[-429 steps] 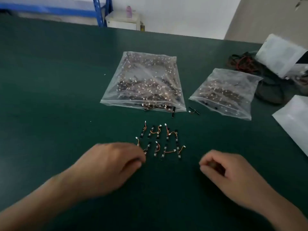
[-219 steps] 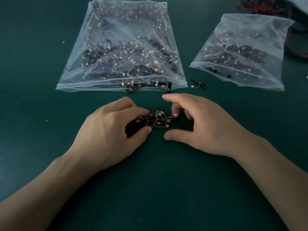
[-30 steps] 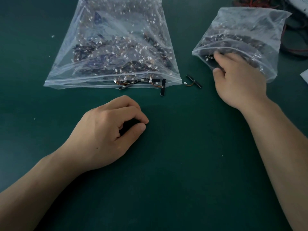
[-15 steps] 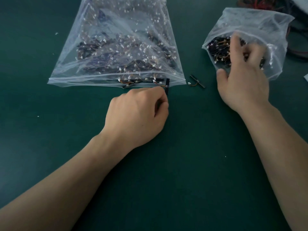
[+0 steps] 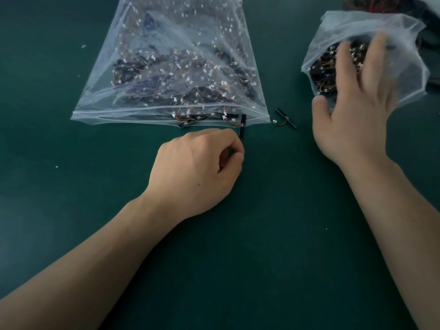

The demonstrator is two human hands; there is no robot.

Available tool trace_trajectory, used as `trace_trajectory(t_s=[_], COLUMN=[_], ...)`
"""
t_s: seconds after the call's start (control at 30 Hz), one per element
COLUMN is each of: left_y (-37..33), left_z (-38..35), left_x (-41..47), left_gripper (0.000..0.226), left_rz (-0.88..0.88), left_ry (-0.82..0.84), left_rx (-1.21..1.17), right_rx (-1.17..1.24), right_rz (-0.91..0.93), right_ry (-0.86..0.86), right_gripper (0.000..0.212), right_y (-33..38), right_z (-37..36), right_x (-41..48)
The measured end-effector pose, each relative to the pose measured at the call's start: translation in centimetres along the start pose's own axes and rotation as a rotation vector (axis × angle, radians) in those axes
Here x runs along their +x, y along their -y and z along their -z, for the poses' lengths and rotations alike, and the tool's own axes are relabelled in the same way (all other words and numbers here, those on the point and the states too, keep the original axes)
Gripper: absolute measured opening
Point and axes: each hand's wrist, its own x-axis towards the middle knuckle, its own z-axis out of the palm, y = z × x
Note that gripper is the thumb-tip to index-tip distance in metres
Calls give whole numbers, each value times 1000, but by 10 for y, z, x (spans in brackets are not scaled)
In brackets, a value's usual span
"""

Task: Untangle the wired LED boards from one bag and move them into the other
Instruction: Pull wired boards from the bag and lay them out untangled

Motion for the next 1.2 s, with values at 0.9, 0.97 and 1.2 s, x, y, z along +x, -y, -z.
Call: trace_trajectory(t_s=[0.9, 0.97, 1.2], left_y=[3, 4, 5], left_z=[0, 1, 7], left_x=[0, -1, 1], left_gripper=[24, 34, 44], left_rz=[10, 28, 11], left_ry=[-81, -71, -39], left_rx=[19, 28, -12], right_rx=[190, 164, 124], right_rz=[-12, -58, 141], right_ry=[167, 176, 310], right_gripper=[17, 16, 34], right_y=[39, 40, 34], right_z=[12, 13, 23], right_x=[-37, -34, -43])
